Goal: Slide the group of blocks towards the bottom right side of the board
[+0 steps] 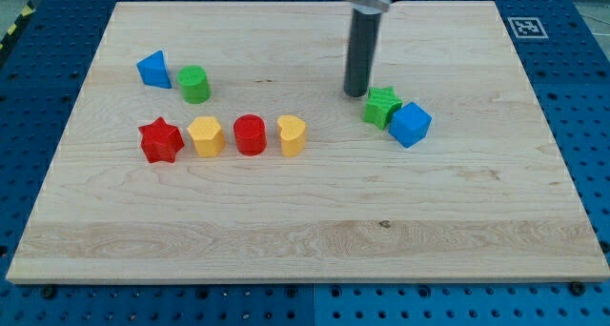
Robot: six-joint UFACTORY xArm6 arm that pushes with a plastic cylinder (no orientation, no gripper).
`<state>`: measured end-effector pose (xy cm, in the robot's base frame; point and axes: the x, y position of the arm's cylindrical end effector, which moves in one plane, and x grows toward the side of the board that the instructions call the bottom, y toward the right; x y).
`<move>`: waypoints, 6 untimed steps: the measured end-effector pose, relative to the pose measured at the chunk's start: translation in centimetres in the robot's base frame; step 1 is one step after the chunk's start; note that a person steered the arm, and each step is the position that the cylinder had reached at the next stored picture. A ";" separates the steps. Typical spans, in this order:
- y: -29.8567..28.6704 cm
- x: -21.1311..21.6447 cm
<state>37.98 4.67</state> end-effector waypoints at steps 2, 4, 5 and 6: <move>-0.2 0.6; 5.4 3.0; 7.6 4.6; 9.2 7.6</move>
